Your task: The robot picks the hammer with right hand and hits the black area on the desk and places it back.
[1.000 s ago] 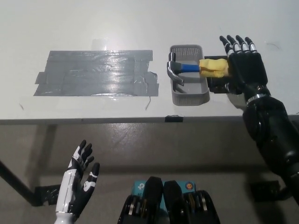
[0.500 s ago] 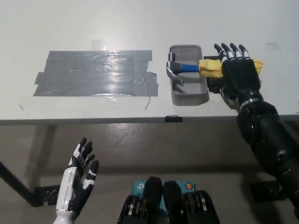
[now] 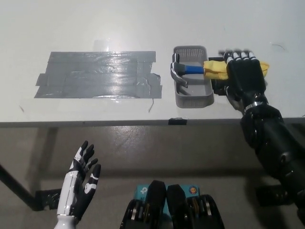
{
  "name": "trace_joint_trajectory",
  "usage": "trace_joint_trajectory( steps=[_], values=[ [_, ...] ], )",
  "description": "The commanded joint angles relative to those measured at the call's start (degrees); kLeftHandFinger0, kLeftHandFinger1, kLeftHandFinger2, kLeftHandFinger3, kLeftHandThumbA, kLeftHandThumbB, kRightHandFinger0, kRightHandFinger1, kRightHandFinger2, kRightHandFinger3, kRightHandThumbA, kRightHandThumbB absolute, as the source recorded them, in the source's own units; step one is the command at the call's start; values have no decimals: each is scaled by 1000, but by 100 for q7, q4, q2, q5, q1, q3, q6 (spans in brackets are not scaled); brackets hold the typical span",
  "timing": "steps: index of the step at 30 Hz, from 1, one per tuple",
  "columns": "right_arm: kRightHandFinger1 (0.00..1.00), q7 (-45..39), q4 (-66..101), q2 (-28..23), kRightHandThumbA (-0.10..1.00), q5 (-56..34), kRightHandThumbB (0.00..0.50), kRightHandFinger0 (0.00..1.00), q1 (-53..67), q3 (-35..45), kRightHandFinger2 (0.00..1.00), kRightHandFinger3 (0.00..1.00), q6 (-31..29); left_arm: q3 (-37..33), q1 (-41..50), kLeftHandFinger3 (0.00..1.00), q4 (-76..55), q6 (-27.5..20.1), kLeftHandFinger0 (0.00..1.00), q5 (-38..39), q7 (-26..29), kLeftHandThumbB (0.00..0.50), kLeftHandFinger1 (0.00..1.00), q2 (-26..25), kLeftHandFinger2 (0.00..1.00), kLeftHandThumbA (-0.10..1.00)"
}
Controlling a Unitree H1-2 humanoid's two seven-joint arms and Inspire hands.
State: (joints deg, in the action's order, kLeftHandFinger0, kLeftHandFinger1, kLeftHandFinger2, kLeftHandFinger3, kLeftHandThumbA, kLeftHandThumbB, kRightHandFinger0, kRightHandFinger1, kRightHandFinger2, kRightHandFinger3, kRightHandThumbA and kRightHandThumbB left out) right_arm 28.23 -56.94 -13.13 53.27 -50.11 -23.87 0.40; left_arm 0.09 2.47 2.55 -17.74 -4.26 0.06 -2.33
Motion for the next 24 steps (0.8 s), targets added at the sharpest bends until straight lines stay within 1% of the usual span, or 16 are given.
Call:
trace_joint_trajectory(
  steps=[1,3,4,6,8,9,12,14,16,17,18,19,20,21,23,24],
  values=[
    [204,2153,-453,-66,-100,-41,205,0,-705,-69,695,681,-1125,-35,-118,1000,-190,-192,931,-36,-1,9,1000,-26,1000,754],
    [94,2182,-540,-65,-100,-66,145,0,-727,-71,552,630,-1165,-35,-129,1000,-205,-175,931,-22,-16,7,1000,-38,1000,756],
    [47,2165,-545,-68,-100,-70,148,0,-719,-77,502,591,-1153,-38,-126,1000,-220,-156,932,-4,-31,6,1000,-42,1000,759],
    [2,2216,-583,-82,-100,-77,177,0,-718,-83,457,488,-1172,-43,-150,1000,-218,-138,931,-3,-34,4,1000,-37,1000,761],
    [3,2376,-662,-77,-100,-74,145,0,-716,-99,457,443,-1219,-44,-152,1000,-213,-148,919,-26,-26,2,1000,-41,1000,771],
    [53,2397,-671,-74,-100,-138,156,0,-706,-57,540,495,-1301,-49,-160,1000,-222,-140,913,-52,-25,4,1000,-47,1000,780],
    [169,2107,-434,-56,-100,-480,109,0,-627,201,698,736,-1513,-53,-154,1000,-263,-87,897,-133,-5,0,1000,-55,1000,805],
    [190,1913,-343,-37,-100,-690,105,0,-602,365,703,772,-1636,-54,-154,1000,-267,-83,882,-149,4,0,1000,-53,1000,797],
    [278,1162,-57,57,-100,-1363,92,0,-567,858,751,880,-1741,-50,-181,1000,-238,-105,873,-145,-3,4,1000,-67,1000,805],
    [294,813,117,90,-100,-1618,84,0,-546,1052,744,909,-1695,-47,-177,1000,-246,-92,870,-142,-7,13,1000,-68,1000,812],
    [299,76,458,133,-100,-2194,61,0,-497,1373,743,920,-1636,-44,-177,1000,-244,-87,867,-140,-4,18,1000,-63,1000,819],
    [334,-330,644,140,-100,-2517,47,0,-494,1536,745,910,-1593,-39,-194,1000,-223,-104,863,-145,3,16,1000,-63,1000,822],
    [364,-895,952,183,-100,-2914,47,7,-506,1789,755,874,-1104,-33,-220,1000,-188,-159,847,-170,22,12,1000,-63,1000,824],
    [400,-1403,1229,199,-100,-3337,53,20,-502,2007,786,862,-761,-32,-219,1000,-195,-145,843,-162,12,11,1000,-70,1000,825],
    [444,-1885,1392,212,-100,-3827,92,45,-544,2333,822,866,-433,-38,-222,1000,-190,-136,838,-170,1,14,1000,-80,1000,829],
    [470,-2238,1424,209,-100,-4240,91,47,-595,2569,846,879,-226,-40,-222,1000,-190,-120,836,-165,-5,15,1000,-79,1000,830]
  ],
)
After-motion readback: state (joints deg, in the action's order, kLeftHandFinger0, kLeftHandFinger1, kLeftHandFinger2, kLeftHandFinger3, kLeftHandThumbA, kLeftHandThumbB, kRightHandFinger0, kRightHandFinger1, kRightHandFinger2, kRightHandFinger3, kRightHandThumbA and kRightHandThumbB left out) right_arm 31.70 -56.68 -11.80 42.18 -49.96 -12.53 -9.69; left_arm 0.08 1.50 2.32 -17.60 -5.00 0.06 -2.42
